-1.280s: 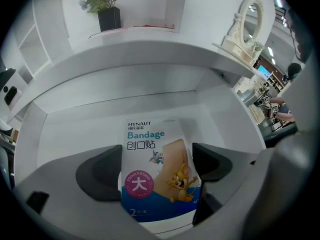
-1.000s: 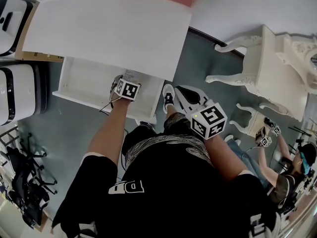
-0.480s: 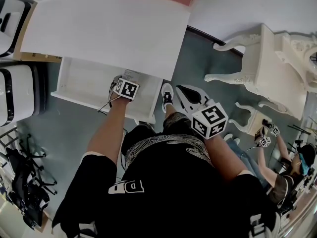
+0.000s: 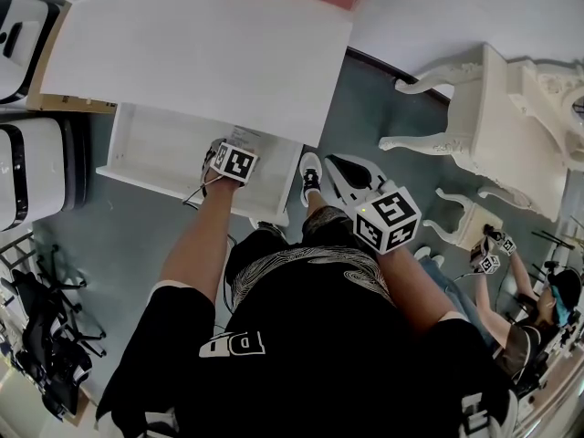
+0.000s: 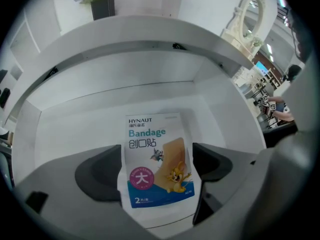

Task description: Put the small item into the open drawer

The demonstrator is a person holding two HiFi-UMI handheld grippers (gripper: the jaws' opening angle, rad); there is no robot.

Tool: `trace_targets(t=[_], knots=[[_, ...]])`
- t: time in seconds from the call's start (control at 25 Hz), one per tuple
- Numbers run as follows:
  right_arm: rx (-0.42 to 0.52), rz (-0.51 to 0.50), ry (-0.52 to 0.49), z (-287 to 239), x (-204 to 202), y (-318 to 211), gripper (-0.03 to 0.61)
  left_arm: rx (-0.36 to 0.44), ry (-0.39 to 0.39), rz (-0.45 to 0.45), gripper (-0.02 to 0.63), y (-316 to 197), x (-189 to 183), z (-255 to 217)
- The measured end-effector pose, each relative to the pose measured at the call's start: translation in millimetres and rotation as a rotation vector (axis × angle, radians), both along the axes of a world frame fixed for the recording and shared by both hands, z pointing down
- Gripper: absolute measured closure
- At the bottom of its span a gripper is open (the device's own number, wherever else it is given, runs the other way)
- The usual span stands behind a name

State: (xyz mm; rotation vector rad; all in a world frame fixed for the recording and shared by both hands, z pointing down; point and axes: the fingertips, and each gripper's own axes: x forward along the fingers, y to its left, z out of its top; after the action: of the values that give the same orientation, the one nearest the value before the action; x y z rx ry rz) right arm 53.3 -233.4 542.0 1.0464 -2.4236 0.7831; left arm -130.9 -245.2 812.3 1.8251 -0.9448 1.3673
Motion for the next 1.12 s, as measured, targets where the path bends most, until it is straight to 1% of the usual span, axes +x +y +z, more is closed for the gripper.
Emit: trace_targets(t=[0.36,0.56,0.6,0.64,0.68,0.72,0.8,0.84,0.92,1.12], knots=[[0.025,-0.033,-0.008,-9,-16,4,0.569,0.042,0.013,-0.053,0.187,-5,-14,-24],[0.052,-0.054,-0.015,-18,-26,9,0.569,0.082,0.062,-0.085,0.197,-3,-18,-49],[0.057,-0.058,-0.017,-20,-29,11,0.569,0.095,0.065,-0.093,0.241,-4,-21,-55],[0.063,-0.062,-0.019,-22,-33,12,0.569,0.111,0.066,-0.102,0.372,-4,-24,-60],[0.068,-0.066,-0.021,-24,-36,14,0.569,0.127,0.066,-0.109,0.459,-5,-28,-66],[0.074,-0.07,-0.023,-26,-39,16,0.569,0.137,0.068,-0.113,0.473,-5,-31,-71],[0.083,-0.076,-0.025,-29,-44,19,0.569,0.152,0.081,-0.121,0.56,-5,-35,-81],[0.086,-0.079,-0.027,-31,-47,22,0.569,0.159,0.094,-0.127,0.58,-4,-35,-87],[0.089,-0.08,-0.032,-33,-52,25,0.569,0.17,0.131,-0.147,0.597,-2,-35,-99],[0.08,-0.061,-0.053,-40,-66,37,0.569,0.222,0.211,-0.182,0.598,9,-39,-140]])
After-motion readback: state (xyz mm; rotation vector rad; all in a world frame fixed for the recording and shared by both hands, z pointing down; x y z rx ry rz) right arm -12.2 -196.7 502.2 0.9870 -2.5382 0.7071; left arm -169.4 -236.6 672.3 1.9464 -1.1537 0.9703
